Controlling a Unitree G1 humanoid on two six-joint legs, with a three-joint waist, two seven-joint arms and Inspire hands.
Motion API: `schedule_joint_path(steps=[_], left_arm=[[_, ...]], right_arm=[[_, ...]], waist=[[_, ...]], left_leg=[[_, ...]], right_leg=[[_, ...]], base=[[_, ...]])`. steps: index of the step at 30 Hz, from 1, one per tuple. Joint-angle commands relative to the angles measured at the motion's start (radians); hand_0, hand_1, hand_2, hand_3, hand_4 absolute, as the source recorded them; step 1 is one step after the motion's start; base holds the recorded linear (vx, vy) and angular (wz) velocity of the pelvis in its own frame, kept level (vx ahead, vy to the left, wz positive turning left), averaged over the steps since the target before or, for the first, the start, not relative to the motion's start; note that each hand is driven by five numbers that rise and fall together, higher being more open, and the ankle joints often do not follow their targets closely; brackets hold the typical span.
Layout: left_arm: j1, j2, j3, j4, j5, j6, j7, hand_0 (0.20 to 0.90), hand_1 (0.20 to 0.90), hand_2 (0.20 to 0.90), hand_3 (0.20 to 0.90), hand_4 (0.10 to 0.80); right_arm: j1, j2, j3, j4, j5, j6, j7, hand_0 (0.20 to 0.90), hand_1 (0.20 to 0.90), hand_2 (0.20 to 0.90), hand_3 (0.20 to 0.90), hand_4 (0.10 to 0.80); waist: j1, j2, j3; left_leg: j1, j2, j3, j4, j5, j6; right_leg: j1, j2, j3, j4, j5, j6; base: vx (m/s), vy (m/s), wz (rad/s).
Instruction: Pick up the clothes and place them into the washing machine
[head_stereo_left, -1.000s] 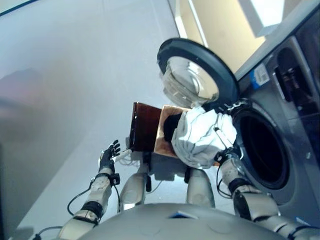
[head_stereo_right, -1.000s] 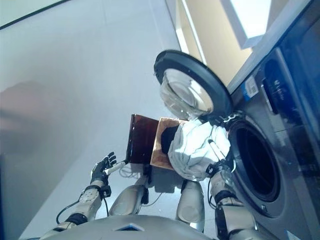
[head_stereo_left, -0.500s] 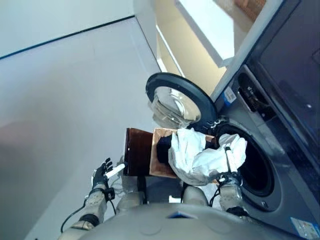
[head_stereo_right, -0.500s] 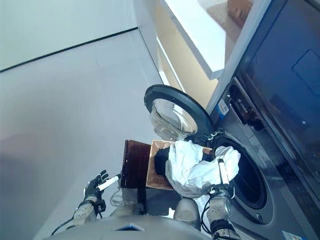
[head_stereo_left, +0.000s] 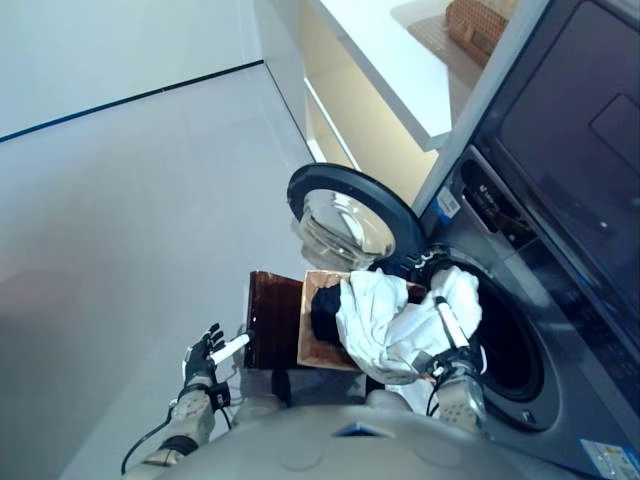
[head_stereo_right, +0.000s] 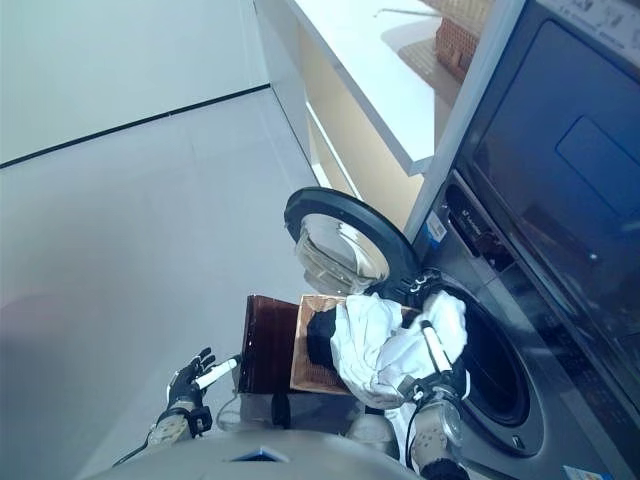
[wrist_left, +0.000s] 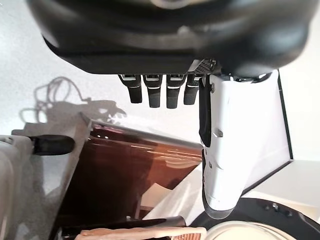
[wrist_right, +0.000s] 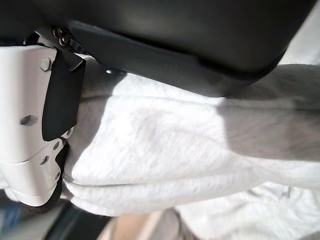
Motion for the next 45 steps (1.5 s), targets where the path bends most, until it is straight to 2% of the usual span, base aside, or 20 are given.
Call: schedule_joint_path(steps=[1,6,11,16,24,30,38,45], left_arm=[[-0.067,0.059,0.041,0.003,0.02,-0.075,0.027,0.9,0.9,0.9,0.9,0.8],[-0.077,0.059,0.035,-0.006,0.04,-0.072,0.041,0.9,0.9,0.9,0.9,0.8],[-0.089,0.068,0.018,-0.05,0.074,-0.076,0.065,0.9,0.9,0.9,0.9,0.8],[-0.103,0.074,-0.014,-0.11,0.114,-0.086,0.088,0.9,0.9,0.9,0.9,0.8],[-0.108,0.084,-0.074,-0.257,0.171,-0.101,0.089,0.9,0.9,0.9,0.9,0.8],[-0.13,0.097,-0.128,-0.3,0.254,-0.111,0.104,0.9,0.9,0.9,0.9,0.8],[-0.2,0.119,-0.255,-0.293,0.422,-0.13,0.174,0.9,0.9,0.9,0.9,0.8],[-0.23,0.123,-0.343,-0.265,0.437,-0.147,0.176,0.9,0.9,0.9,0.9,0.8]], right_arm=[[-0.061,-0.03,0.01,-0.116,-0.119,-0.056,0.012,0.2,0.2,0.2,0.2,0.3],[-0.078,-0.061,0.066,-0.209,-0.227,-0.037,-0.006,0.2,0.2,0.2,0.2,0.3],[-0.063,-0.109,0.096,-0.4,-0.319,-0.032,-0.006,0.2,0.2,0.2,0.2,0.3],[-0.079,-0.152,0.076,-0.493,-0.387,-0.045,-0.025,0.2,0.2,0.2,0.2,0.3],[-0.108,-0.171,0.053,-0.565,-0.44,-0.051,-0.046,0.2,0.2,0.2,0.2,0.3],[-0.111,-0.183,0.042,-0.621,-0.443,-0.058,-0.034,0.2,0.2,0.2,0.2,0.3],[-0.17,-0.202,0.067,-0.681,-0.419,-0.075,-0.04,0.2,0.2,0.2,0.2,0.3],[-0.242,-0.246,0.108,-0.734,-0.409,-0.08,-0.04,0.2,0.2,0.2,0.2,0.3]], waist=[[0.005,-0.054,-0.005],[0.013,-0.061,-0.016],[0.015,-0.07,-0.027],[0.015,-0.075,-0.037],[0.018,-0.078,-0.05],[0.014,-0.081,-0.062],[0.007,-0.091,-0.079],[0.005,-0.098,-0.09]], left_leg=[[0.063,0.02,-0.02,0.001,-0.061,-0.086],[0.082,0.021,-0.021,0.002,-0.067,-0.085],[0.093,0.023,-0.02,0.003,-0.069,-0.084],[0.111,0.024,-0.022,0.006,-0.075,-0.08],[0.128,0.025,-0.02,0.009,-0.083,-0.077],[0.134,0.027,-0.017,0.007,-0.086,-0.076],[0.144,0.026,-0.011,0.012,-0.092,-0.075],[0.149,0.028,-0.005,0.012,-0.093,-0.075]], right_leg=[[-0.025,-0.063,0.005,0.012,0.015,0.035],[-0.004,-0.062,-0.002,0.013,0.01,0.037],[0.009,-0.061,-0.007,0.016,0.005,0.04],[0.025,-0.061,-0.006,0.021,0.0,0.04],[0.043,-0.061,-0.007,0.022,-0.006,0.041],[0.044,-0.06,-0.006,0.024,-0.007,0.043],[0.05,-0.058,0.002,0.032,-0.013,0.043],[0.048,-0.058,0.005,0.036,-0.012,0.044]], base=[[0.0,0.0,0.0],[0.022,0.003,0.0],[0.0,0.0,0.0],[0.02,-0.003,0.0],[0.005,-0.001,0.0],[0.0,0.0,0.0],[0.0,0.0,0.0],[-0.002,-0.001,0.0]])
